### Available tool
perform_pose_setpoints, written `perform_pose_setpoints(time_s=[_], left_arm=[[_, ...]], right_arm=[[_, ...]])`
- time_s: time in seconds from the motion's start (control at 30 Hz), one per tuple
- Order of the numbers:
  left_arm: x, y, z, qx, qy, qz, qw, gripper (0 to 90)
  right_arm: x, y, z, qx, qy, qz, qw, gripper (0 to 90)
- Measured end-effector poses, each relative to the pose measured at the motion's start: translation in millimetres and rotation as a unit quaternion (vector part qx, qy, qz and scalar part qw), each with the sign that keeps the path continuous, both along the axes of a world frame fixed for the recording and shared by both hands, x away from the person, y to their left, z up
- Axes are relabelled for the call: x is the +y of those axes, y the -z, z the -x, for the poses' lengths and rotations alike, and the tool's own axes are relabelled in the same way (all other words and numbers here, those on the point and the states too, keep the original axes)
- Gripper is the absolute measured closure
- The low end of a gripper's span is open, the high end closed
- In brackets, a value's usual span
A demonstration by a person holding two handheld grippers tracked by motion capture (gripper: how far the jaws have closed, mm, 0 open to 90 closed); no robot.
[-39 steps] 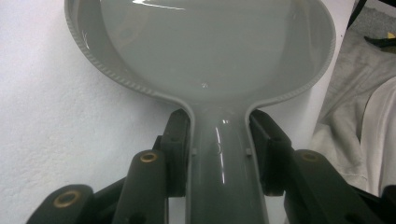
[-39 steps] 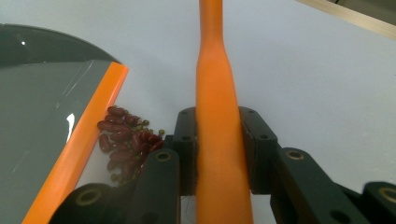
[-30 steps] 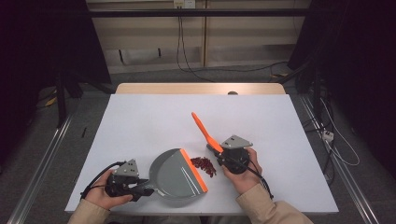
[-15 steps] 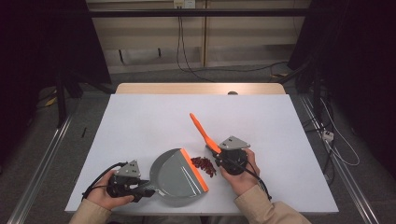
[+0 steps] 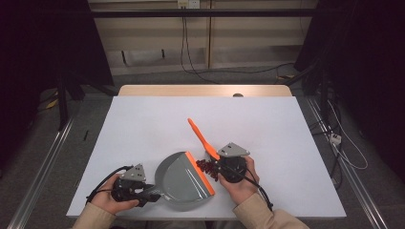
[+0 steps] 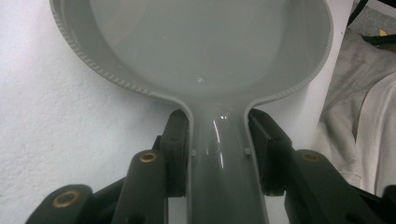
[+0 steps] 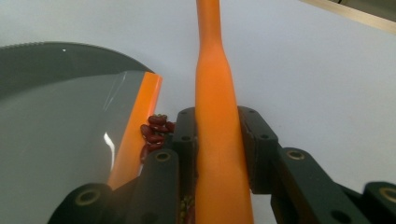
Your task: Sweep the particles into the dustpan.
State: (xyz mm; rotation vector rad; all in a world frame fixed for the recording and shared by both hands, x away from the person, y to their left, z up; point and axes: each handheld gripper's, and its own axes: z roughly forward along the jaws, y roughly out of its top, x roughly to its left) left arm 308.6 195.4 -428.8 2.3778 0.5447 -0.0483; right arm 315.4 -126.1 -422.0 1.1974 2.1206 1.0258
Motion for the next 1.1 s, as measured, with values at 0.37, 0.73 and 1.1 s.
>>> perform_pose_setpoints(time_s=[0.37,0.73,1.1], left_arm=[[-9.8,1.0,0.2,0.007,0.0,0.0,1.0,62.2],[-14.1,2.1,-0.7,0.007,-0.003,-0.007,0.9999,62.3],[-14.3,2.7,-2.4,0.01,-0.003,-0.005,0.9999,62.4]], right_arm=[[6.8,1.8,4.1,-0.002,0.005,-0.013,0.9999,70.7],[13.7,2.8,6.8,0.004,0.005,-0.04,0.9992,70.6],[24.9,4.7,10.4,0.006,0.006,-0.065,0.9979,70.2]])
